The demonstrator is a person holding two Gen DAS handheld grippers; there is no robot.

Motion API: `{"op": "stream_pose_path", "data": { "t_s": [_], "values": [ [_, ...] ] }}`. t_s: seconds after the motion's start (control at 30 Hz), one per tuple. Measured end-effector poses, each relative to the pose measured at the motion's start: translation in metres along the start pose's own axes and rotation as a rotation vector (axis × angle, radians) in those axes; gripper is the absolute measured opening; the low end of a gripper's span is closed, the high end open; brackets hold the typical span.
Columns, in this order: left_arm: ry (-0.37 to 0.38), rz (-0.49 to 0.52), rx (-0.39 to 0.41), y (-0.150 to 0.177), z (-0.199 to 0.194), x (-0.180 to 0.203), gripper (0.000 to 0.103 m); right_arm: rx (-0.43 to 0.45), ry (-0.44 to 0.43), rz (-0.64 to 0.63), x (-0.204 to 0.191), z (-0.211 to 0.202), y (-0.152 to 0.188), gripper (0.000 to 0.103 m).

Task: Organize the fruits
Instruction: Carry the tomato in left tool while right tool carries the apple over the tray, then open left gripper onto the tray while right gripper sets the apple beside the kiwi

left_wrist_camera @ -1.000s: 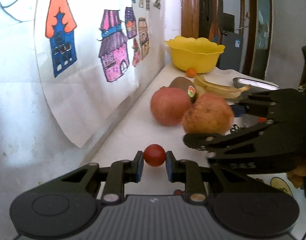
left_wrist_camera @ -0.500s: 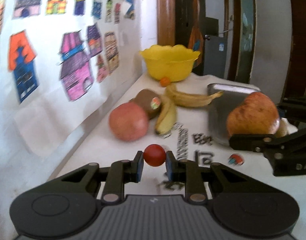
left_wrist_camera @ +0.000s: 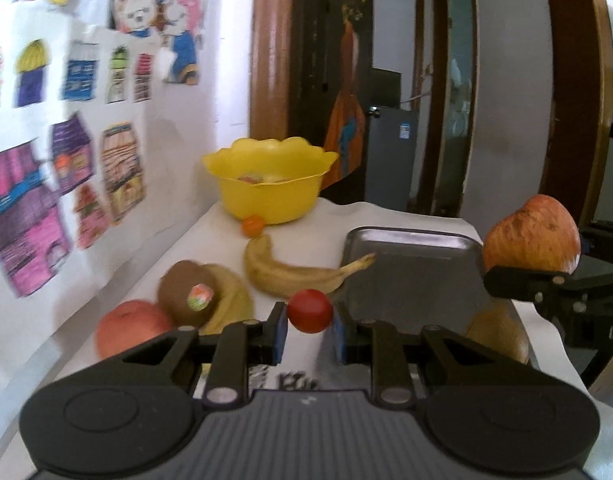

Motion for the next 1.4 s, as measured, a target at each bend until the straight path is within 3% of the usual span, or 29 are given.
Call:
{"op": "stream_pose_path", "data": {
  "t_s": [0.2, 0.6, 1.4],
  "values": [
    [0.045, 0.013, -0.025, -0.003, 0.027, 0.023, 0.026, -0.001, 0.039, 0.051, 0.036, 0.017, 0.009, 0.065],
    [0.165, 0.142, -0.110, 0.018, 0.045, 0.060, 0.026, -0.043, 0.033, 0.094, 0.062, 0.048, 0.027, 0.065],
    [0.177, 0.210, -0.192, 0.026, 0.060, 0.076, 0.026, -0.158, 0.015, 0.143, 0.070, 0.076, 0.034, 0.065]
  ]
}}
Point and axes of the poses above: each gripper's, at about its wrist camera, not at the fingertips, and z roughly the way its jaws point, x to its right, y to its underside, the point moved 1 cm from there along z, roughly the way its jaws point, and after that the axes turned 6 degrees about -x, right-handed, at the moved point
